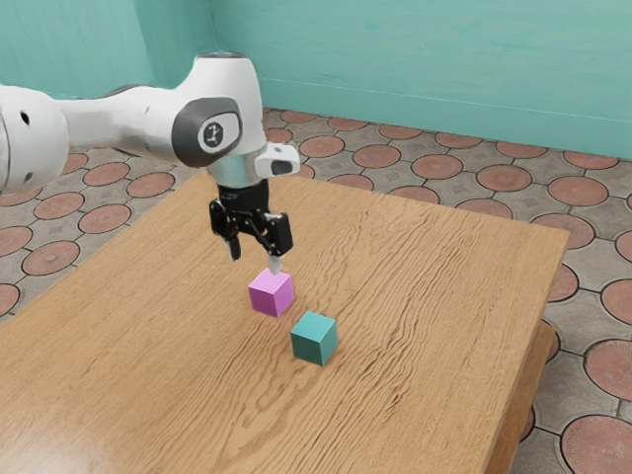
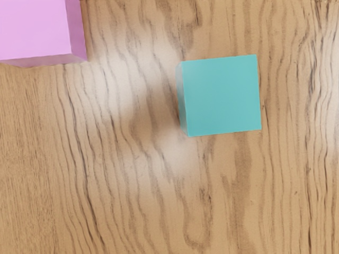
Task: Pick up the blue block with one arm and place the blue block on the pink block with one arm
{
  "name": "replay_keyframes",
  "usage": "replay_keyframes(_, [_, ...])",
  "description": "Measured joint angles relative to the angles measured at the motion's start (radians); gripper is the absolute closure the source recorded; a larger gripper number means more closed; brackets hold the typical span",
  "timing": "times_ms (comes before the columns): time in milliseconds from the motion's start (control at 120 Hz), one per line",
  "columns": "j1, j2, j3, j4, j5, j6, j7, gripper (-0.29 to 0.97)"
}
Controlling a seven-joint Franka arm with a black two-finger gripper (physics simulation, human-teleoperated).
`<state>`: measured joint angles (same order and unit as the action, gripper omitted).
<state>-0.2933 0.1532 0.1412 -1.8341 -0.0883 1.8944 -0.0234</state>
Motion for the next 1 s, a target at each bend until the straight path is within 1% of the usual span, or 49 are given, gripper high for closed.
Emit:
replay_keyframes(75, [-0.011, 0.014, -0.024, -0.037, 0.006, 0.059, -0.027, 0.04])
replay_keyframes(175, [-0.032, 0.048, -0.032, -0.060, 0.016, 0.129, -0.063, 0.04])
replay_keyframes(300, [-0.057, 0.090, -0.034, -0.060, 0.048, 0.200, -0.104, 0.05])
replay_keyframes(450, [-0.059, 0.148, -0.037, -0.039, 0.061, 0.256, -0.143, 0.05])
replay_keyframes(600, [-0.054, 0.184, -0.051, -0.020, 0.061, 0.283, -0.186, 0.06])
replay_keyframes(708, [-0.015, 0.209, -0.088, -0.016, 0.061, 0.287, -0.207, 0.06])
replay_keyframes(808, [0.001, 0.234, -0.096, 0.018, 0.060, 0.275, -0.223, 0.06])
replay_keyframes(1000, [0.020, 0.247, -0.105, 0.026, 0.058, 0.254, -0.245, 0.06])
